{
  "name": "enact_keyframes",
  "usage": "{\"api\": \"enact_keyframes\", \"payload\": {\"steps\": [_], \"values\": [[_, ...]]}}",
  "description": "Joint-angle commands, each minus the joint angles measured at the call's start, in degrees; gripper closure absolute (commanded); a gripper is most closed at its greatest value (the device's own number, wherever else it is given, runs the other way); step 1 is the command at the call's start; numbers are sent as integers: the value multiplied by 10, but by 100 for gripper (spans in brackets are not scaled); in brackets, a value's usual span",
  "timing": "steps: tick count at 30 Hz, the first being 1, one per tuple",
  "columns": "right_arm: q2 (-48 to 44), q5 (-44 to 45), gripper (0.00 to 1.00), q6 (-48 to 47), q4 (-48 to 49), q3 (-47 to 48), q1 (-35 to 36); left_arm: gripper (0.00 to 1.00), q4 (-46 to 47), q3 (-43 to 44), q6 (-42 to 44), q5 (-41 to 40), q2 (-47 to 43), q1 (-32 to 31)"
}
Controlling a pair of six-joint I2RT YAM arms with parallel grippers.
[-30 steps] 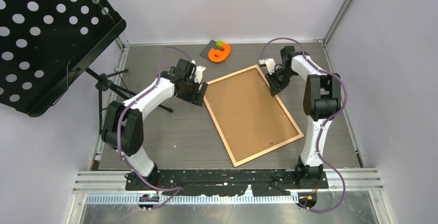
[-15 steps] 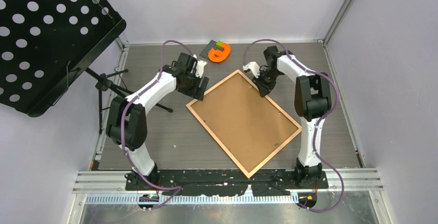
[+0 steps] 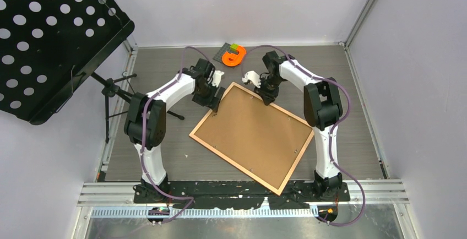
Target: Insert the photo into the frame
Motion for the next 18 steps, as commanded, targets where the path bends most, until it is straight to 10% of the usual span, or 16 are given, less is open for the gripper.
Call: {"api": "enact_keyframes", "payload": {"steps": [1, 18], "values": [[16, -17, 94, -43, 3, 25, 5, 30, -4, -12, 20, 17, -2, 2], [1, -22, 94, -22, 17, -4, 5, 38, 9, -22, -5, -5, 29, -13]]}}
